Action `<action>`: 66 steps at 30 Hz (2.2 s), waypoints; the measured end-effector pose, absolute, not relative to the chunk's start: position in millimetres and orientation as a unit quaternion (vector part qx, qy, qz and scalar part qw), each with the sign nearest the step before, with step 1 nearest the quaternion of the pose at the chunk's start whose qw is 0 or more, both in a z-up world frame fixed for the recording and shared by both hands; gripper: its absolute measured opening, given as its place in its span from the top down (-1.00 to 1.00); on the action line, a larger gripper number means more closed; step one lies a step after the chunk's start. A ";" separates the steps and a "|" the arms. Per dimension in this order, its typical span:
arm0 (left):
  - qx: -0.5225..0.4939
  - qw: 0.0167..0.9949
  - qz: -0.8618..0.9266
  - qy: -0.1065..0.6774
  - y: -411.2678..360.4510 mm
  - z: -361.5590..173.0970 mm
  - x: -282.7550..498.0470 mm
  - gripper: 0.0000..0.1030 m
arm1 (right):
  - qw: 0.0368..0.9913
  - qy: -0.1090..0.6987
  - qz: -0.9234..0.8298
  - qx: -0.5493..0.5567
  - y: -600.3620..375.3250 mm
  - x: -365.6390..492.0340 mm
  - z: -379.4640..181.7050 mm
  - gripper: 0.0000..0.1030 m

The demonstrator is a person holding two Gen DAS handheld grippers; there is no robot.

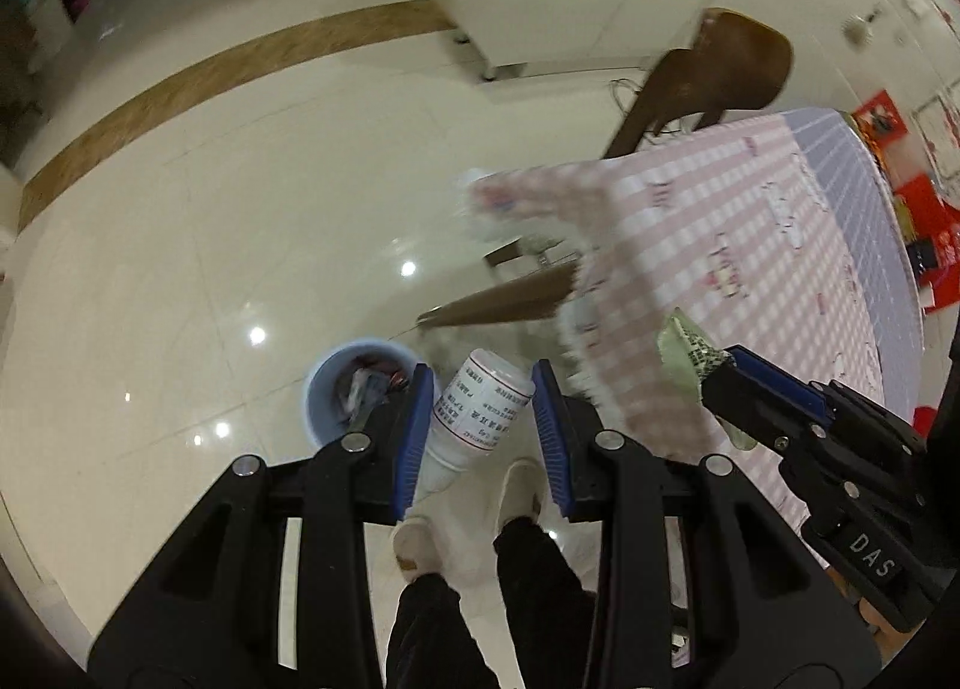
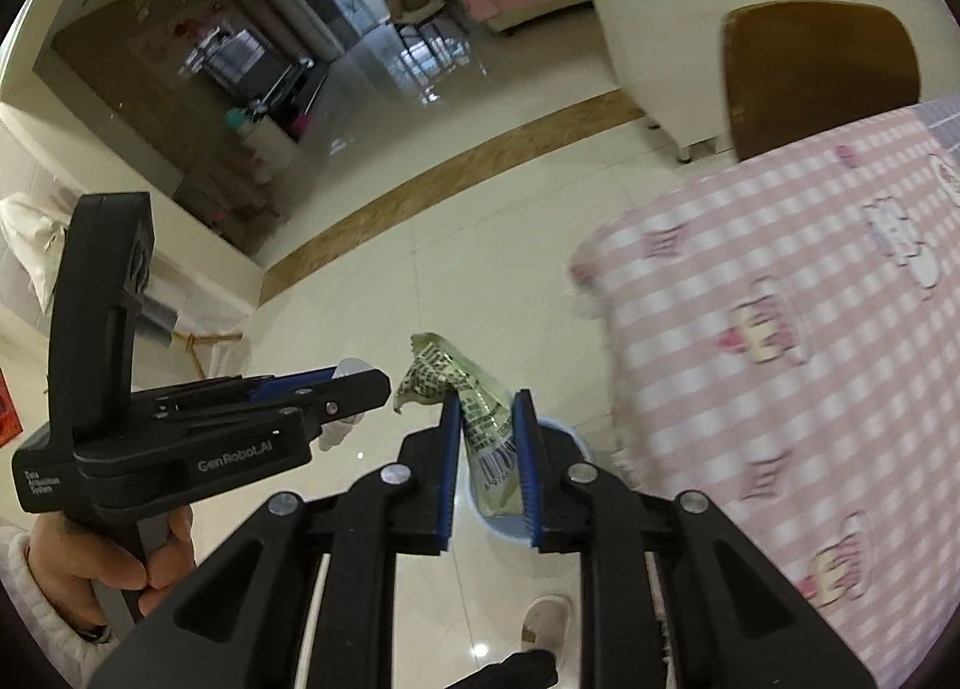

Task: Collect trash

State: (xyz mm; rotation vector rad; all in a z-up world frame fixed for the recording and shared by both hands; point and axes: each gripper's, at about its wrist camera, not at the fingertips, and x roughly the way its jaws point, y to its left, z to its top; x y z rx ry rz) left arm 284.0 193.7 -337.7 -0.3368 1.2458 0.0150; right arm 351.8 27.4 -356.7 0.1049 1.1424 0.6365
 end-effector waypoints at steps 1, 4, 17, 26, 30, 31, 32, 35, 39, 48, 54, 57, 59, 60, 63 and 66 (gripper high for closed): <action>-0.161 0.797 0.011 0.582 202.3 -338.7 278.5 0.35 | 0.791 0.533 0.297 0.046 34.7 348.8 -356.6 0.66; -0.173 0.795 0.017 0.582 218.5 -339.8 268.2 0.35 | 0.789 0.536 0.299 0.039 51.0 339.8 -353.8 0.66; -0.194 0.788 0.021 0.584 246.7 -332.9 254.7 -0.26 | 0.788 0.540 0.293 0.022 81.4 323.3 -344.0 0.66; -0.213 0.784 0.047 0.581 277.0 -322.1 237.8 -0.32 | 0.779 0.551 0.299 0.005 99.0 324.6 -351.7 0.66; -0.217 0.785 0.057 0.577 286.1 -317.4 230.1 -0.35 | 0.773 0.554 0.308 -0.003 112.5 320.6 -352.6 0.66; -0.218 0.785 0.059 0.576 288.1 -316.2 227.6 -0.35 | 0.771 0.555 0.311 -0.006 115.9 320.0 -353.1 0.66; -0.220 0.785 0.062 0.576 290.9 -315.2 224.2 -0.36 | 0.769 0.556 0.314 -0.009 119.2 319.5 -353.8 0.66; -0.228 0.782 0.071 0.576 297.2 -314.1 215.9 -0.38 | 0.764 0.560 0.319 -0.017 127.7 316.8 -355.4 0.66; -0.237 0.777 0.080 0.578 305.5 -313.3 205.7 -0.41 | 0.760 0.563 0.325 -0.025 139.0 312.7 -355.7 0.66; -0.245 0.776 0.093 0.573 318.9 -303.9 191.1 -0.42 | 0.755 0.569 0.323 -0.035 152.7 310.9 -353.2 0.59; -0.243 0.780 0.096 0.569 322.6 -295.5 183.0 -0.42 | 0.755 0.572 0.318 -0.037 156.2 311.2 -350.5 0.52; -0.236 0.784 0.096 0.567 320.8 -290.4 179.8 -0.42 | 0.757 0.570 0.318 -0.038 156.2 308.7 -344.9 0.51; -0.231 0.786 0.095 0.566 319.1 -286.8 177.4 -0.42 | 0.761 0.566 0.314 -0.038 152.5 306.3 -340.6 0.51; -0.226 0.788 0.094 0.565 317.3 -284.4 176.4 -0.42 | 0.762 0.565 0.313 -0.037 150.7 304.9 -338.5 0.51; -0.203 0.796 0.094 0.562 308.4 -274.8 175.0 -0.42 | 0.770 0.560 0.305 -0.033 140.4 299.6 -329.3 0.51; -0.179 0.805 0.086 0.559 294.6 -261.5 175.7 -0.42 | 0.781 0.552 0.293 -0.026 124.6 292.8 -313.9 0.50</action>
